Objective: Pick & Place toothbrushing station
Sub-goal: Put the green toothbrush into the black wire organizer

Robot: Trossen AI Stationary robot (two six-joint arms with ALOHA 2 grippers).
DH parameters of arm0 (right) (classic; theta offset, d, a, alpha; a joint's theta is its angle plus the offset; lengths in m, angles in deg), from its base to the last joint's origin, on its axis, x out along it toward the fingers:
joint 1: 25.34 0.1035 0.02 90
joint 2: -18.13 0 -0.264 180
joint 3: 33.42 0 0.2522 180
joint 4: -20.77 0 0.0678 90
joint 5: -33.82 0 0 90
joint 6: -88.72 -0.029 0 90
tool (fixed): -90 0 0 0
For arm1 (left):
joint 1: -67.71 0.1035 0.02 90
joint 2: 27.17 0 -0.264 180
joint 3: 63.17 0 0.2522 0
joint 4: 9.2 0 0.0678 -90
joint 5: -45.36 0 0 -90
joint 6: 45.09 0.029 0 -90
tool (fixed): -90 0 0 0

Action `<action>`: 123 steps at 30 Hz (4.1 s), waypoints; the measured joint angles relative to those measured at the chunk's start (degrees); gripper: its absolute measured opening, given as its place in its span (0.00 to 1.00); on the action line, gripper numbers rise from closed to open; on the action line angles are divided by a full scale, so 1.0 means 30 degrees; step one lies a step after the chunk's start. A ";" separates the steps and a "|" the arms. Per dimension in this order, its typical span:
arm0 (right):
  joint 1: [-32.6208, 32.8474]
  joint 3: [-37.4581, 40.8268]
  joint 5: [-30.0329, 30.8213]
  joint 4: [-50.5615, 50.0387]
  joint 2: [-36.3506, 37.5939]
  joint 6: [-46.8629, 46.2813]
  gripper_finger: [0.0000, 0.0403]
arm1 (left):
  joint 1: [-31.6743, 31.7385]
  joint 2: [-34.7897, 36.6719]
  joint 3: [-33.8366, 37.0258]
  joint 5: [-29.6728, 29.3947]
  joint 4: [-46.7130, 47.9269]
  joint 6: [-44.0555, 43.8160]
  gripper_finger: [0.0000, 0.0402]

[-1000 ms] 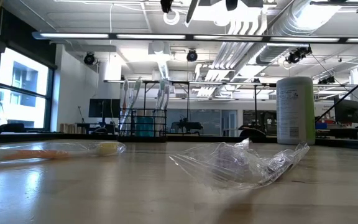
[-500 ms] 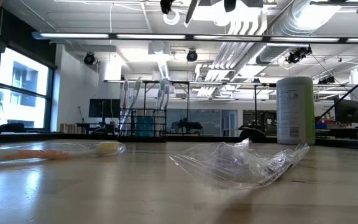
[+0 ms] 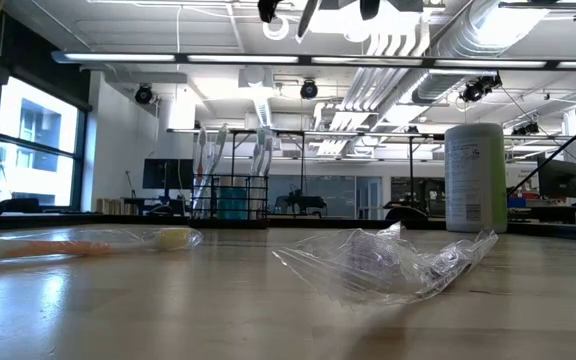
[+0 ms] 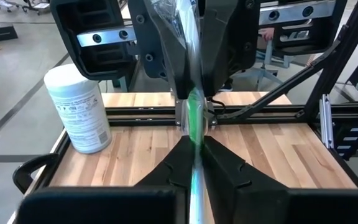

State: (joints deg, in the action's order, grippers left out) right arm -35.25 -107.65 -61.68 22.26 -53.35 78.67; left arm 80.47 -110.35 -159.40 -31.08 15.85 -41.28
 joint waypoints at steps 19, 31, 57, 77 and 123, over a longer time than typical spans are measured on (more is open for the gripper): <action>0.0000 0.0000 -0.0146 -0.0445 0.0000 0.0407 0.03 | -0.0007 0.0029 -0.0022 -0.0438 -0.0560 -0.0640 0.16; -0.1197 0.0000 -0.0273 -0.0934 -0.0007 0.1577 0.03 | 0.0000 0.0564 -0.0026 -0.1273 0.1873 -0.0861 0.55; -0.5939 -0.4481 -0.3462 0.3384 -0.8841 0.4488 0.03 | 0.0000 0.6171 -0.0022 -0.6747 1.4636 -0.9239 0.63; -0.6724 -0.6477 -0.1132 0.2675 -1.2311 0.5354 0.03 | 0.0000 0.6164 -0.0022 -0.6557 1.5919 -0.9906 0.63; -0.7104 -0.6455 -0.2022 0.2535 -1.5074 0.3429 0.03 | 0.0000 0.6156 -0.0022 -0.6302 1.6092 -1.0449 0.63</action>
State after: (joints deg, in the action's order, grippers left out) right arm -56.56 -127.01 -67.75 29.86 -98.58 88.96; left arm 80.47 -91.88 -159.47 -49.98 64.12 -72.63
